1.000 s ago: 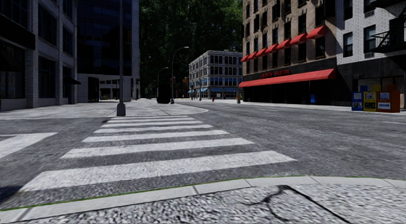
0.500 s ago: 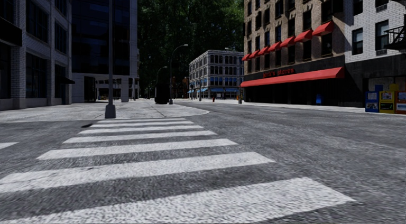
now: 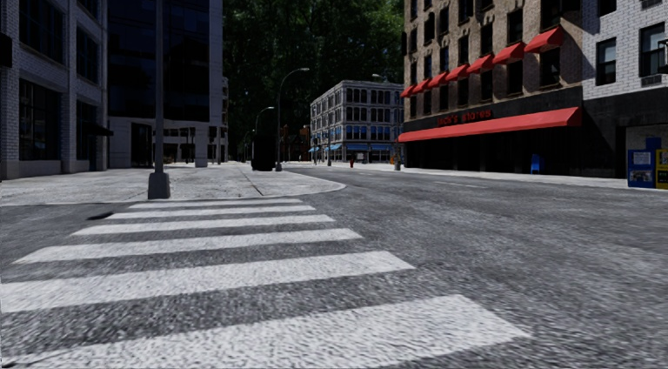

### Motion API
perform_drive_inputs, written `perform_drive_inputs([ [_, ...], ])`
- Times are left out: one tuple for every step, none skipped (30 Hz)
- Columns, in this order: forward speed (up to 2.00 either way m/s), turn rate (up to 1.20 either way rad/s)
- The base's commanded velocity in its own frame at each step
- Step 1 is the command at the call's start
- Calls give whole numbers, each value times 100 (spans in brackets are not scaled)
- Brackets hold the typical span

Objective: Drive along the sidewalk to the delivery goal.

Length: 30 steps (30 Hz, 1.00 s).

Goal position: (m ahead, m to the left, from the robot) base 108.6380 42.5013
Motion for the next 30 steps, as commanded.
perform_drive_inputs([
  [200,120],
  [200,120],
  [200,120],
  [200,120],
  [200,120],
  [200,120],
  [200,120],
  [200,120],
  [200,103],
  [200,56],
  [200,34],
  [200,25],
  [200,13],
  [200,13],
  [200,6],
  [200,4],
  [200,3],
  [200,3],
  [200,3],
  [200,3],
  [200,2],
  [200,2],
  [200,1],
  [200,1],
  [200,1],
  [200,1],
  [200,1],
  [200,0],
  [200,0],
  [200,0],
])
